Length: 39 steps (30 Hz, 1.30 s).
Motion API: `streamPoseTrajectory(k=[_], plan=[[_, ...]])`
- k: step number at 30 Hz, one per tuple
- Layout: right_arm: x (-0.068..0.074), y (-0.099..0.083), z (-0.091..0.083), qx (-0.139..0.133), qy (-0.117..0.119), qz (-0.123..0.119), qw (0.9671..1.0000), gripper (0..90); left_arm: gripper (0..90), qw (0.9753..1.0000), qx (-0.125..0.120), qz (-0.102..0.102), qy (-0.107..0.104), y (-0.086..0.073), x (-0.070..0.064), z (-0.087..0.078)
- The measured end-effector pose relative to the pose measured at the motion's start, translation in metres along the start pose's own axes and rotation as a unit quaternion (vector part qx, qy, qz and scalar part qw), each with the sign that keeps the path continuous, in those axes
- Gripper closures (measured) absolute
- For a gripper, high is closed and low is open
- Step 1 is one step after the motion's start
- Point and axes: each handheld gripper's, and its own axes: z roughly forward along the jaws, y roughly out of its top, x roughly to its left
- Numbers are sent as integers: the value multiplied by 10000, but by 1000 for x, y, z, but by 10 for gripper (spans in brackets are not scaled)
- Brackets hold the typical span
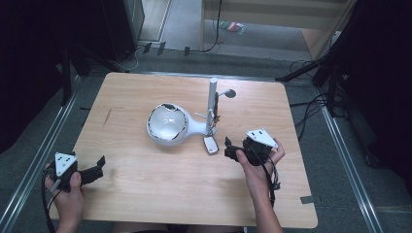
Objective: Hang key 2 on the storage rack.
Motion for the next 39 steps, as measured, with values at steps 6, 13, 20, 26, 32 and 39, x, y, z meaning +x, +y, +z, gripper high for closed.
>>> streamPoseTrajectory(k=[6,13,20,26,32,39], plan=[[-13,-8,-6,53,-70,59,9999,0,3,10000,-38,-2,-34,0,0,-1],[-29,-15,-17,16,-181,98,9998,0,3,10000,0,30,-62,0,0,0],[-45,-25,-29,44,-308,141,9994,0,3,10000,57,-6,-56,0,1,1],[-57,-32,-39,71,-427,183,9989,0,3,9995,-24,-228,-214,0,6,0],[-71,-41,-48,91,-564,214,9981,0,4,9997,-54,-136,-215,-1,4,-1],[-87,-54,-58,61,-474,357,9982,0,4,9995,-77,-240,-166,-1,5,-1]])
